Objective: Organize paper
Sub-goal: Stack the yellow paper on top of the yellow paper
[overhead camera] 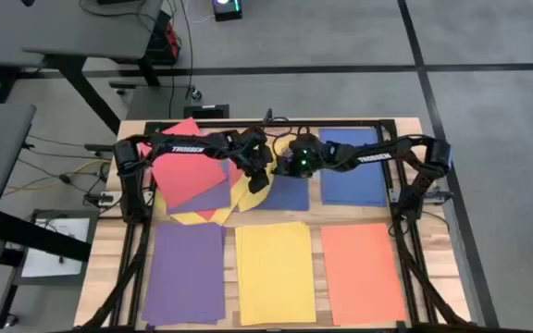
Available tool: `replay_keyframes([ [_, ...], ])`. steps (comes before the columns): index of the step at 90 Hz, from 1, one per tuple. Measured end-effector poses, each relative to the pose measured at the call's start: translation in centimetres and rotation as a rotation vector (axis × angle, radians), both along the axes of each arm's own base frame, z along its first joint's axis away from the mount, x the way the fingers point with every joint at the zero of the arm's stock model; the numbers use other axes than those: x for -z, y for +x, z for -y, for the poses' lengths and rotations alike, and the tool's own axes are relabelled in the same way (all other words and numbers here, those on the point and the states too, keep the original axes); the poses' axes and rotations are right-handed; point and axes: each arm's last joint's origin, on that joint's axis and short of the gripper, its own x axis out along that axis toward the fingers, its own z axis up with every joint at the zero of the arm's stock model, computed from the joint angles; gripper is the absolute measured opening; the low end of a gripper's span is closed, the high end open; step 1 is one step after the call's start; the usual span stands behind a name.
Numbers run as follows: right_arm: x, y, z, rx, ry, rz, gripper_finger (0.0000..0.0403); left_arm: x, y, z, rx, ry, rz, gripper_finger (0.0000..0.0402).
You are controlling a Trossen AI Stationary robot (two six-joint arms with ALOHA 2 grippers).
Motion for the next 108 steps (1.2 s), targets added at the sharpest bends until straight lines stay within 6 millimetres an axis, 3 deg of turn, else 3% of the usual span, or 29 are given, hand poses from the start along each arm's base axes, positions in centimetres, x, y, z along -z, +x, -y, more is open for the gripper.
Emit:
replay_keyframes([
  [9,-1.3,0.4,0.0,-0.001,-0.033,0.105,0.0189,0.2,-0.3,0.1,0.036,0.017,-0.025,0.0],
  [33,-2.3,-0.9,0.2,-0.009,-0.06,0.041,0.0189,0.4,-0.6,0.2,0.079,0.047,-0.053,0.0],
  [51,-4.1,-1.2,0.1,-0.029,-0.138,0.111,0.0189,0.4,-0.6,0.2,0.083,0.061,-0.047,0.0],
  [89,-3.8,-0.7,-2.1,-0.073,-0.254,0.051,0.0189,0.4,-0.5,0.1,0.08,0.067,-0.039,0.0],
  [108,-2.9,-1.1,-2.4,0.1,-0.273,-0.092,0.0189,0.4,-0.5,0.1,0.077,0.066,-0.038,0.0],
])
